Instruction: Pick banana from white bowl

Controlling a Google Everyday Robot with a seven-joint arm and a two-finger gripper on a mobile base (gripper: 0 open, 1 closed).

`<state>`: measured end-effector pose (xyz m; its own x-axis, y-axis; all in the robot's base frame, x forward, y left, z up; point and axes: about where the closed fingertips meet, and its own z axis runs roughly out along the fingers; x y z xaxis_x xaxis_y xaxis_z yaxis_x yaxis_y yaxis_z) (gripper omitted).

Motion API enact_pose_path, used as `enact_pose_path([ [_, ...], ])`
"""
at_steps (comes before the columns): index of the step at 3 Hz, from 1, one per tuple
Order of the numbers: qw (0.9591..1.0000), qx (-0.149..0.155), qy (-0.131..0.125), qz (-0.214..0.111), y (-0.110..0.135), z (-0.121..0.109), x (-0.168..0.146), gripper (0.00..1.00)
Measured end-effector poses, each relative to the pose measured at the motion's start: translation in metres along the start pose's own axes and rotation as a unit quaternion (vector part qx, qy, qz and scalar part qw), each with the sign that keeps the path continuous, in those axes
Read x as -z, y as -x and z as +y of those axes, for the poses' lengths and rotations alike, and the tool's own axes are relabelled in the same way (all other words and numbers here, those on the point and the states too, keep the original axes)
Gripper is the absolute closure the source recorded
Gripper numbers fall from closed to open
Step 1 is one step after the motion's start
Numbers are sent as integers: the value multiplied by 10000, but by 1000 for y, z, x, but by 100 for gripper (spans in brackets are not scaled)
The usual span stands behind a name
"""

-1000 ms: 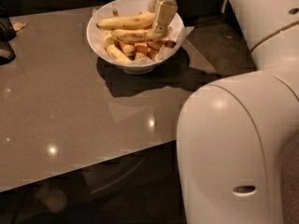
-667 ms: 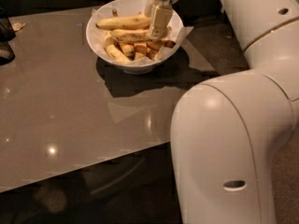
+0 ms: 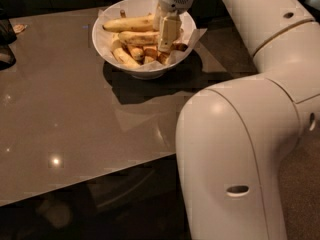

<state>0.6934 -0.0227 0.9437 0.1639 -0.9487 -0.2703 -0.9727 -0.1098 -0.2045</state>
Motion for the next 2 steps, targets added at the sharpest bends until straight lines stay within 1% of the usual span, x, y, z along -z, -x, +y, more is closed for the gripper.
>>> enact_pose_path([
  [1, 9998, -49, 175, 36, -5, 3, -15, 61],
  [2, 9997, -65, 221, 51, -7, 5, -17, 84],
])
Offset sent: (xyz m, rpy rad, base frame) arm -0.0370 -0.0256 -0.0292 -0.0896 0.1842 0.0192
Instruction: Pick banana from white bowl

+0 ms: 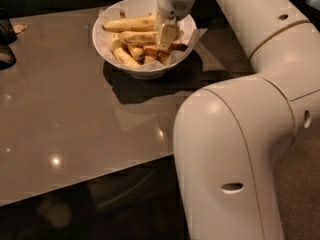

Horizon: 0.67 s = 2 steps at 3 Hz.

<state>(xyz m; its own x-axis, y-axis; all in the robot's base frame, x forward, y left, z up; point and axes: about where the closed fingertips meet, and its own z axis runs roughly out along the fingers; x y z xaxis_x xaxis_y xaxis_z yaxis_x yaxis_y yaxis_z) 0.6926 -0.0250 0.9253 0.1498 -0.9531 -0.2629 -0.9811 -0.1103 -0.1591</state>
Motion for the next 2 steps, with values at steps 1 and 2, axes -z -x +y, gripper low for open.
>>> enact_pose_path([
  [1, 10000, 0, -1, 0, 0, 0, -1, 100],
  [2, 9997, -9, -222, -69, 3, -7, 4, 100],
])
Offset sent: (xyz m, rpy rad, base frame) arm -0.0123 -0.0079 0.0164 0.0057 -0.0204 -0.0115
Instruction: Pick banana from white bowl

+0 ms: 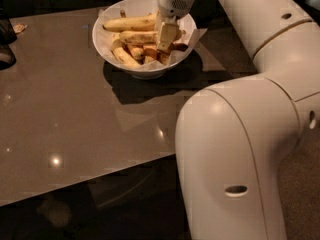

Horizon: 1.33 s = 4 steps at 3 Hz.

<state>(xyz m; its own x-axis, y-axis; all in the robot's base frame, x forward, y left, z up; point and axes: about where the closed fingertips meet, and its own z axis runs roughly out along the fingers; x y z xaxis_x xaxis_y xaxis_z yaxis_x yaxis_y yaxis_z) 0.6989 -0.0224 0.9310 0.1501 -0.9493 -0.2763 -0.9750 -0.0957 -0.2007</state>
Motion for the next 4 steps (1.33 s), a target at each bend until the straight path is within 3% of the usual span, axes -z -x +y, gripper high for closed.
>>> enact_pose_path([
  [2, 9978, 415, -443, -261, 27, 30, 54, 100],
  [3, 9978, 416, -444, -262, 28, 30, 54, 100],
  [4, 9974, 551, -328, -338, 45, 46, 69, 100],
])
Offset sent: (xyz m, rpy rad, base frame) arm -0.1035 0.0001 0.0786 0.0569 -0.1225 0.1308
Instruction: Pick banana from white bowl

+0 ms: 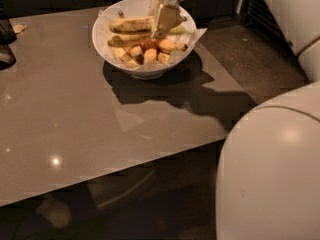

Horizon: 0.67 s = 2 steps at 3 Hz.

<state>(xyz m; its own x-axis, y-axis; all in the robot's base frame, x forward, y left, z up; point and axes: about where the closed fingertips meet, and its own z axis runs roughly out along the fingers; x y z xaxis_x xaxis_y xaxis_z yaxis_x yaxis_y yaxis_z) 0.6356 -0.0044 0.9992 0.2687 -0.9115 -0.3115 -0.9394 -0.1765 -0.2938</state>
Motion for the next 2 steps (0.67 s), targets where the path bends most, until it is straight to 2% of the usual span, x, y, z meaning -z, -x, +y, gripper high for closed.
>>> enact_pose_path([
  [1, 9996, 119, 139, -236, 33, 30, 24, 100],
  [2, 9996, 122, 38, -269, 36, 24, 22, 100],
])
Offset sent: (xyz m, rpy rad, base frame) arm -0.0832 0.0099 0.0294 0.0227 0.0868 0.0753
